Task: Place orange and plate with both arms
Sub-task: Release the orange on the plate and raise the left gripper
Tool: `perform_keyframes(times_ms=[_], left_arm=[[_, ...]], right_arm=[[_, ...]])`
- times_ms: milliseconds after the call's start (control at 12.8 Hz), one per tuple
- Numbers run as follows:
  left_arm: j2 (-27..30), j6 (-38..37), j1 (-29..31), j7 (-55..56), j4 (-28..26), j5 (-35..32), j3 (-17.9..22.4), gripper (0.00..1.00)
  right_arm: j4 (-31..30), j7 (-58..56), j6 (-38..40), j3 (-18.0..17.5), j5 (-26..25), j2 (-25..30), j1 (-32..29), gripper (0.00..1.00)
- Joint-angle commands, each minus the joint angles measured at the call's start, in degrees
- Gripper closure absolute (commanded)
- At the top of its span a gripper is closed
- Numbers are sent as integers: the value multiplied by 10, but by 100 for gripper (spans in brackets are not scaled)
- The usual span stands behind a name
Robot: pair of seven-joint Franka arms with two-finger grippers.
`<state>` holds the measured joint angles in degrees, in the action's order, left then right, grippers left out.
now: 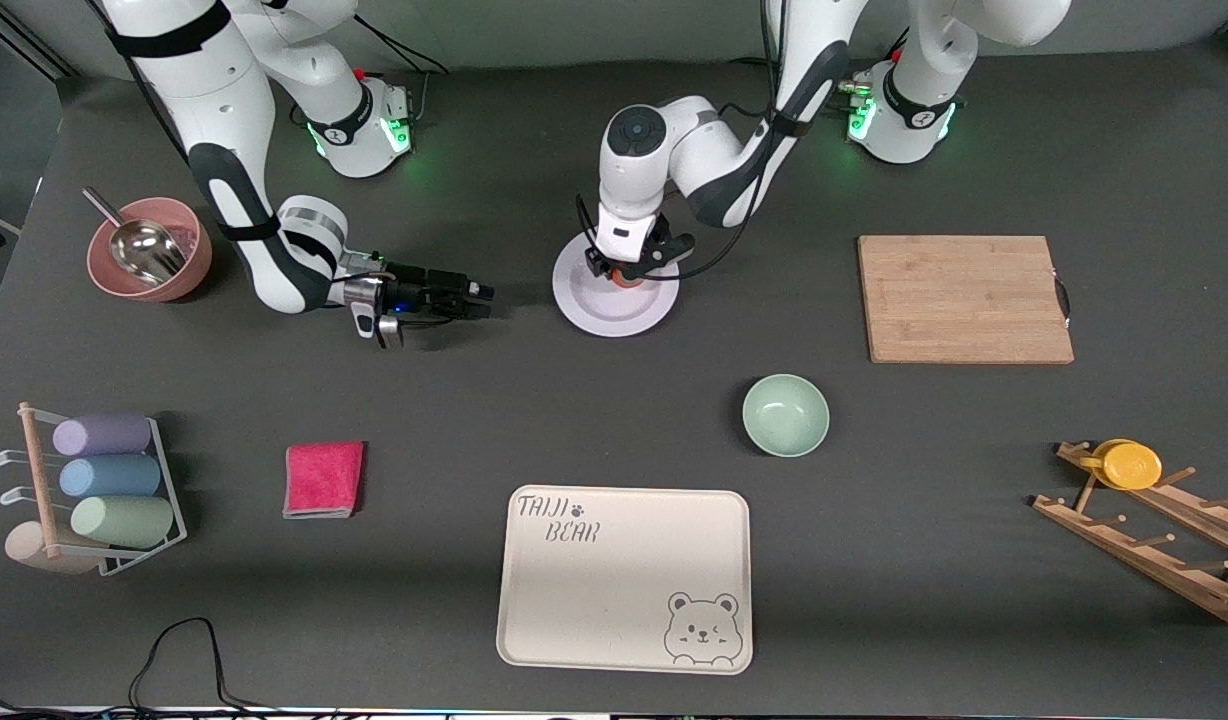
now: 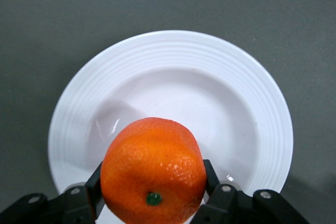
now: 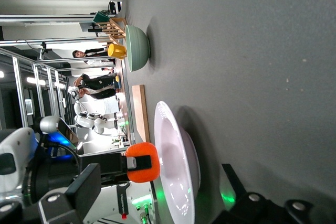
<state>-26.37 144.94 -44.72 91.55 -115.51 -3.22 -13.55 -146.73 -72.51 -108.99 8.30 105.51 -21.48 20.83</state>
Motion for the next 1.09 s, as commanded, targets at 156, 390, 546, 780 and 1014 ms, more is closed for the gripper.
perform_keyframes(times_ms=[156,390,546,780,1014], left_arm=[[-28,-11,-9,21,37,-19,8,57],[-13,-45,0,15,40,-27,10,0],[3,-124,19,-21,69,-41,9,0],[66,-263,67,-185,95,-41,9,0],[162,-353,159,-380,94,-41,9,0]], right_arm=[[-9,-30,-47,3,65,-2,56,0],[-9,-38,-61,2,83,-6,76,0],[-9,-38,-62,2,106,-6,85,0],[-8,-35,-73,1,151,-3,118,0],[-8,-38,-73,0,197,-6,144,0]])
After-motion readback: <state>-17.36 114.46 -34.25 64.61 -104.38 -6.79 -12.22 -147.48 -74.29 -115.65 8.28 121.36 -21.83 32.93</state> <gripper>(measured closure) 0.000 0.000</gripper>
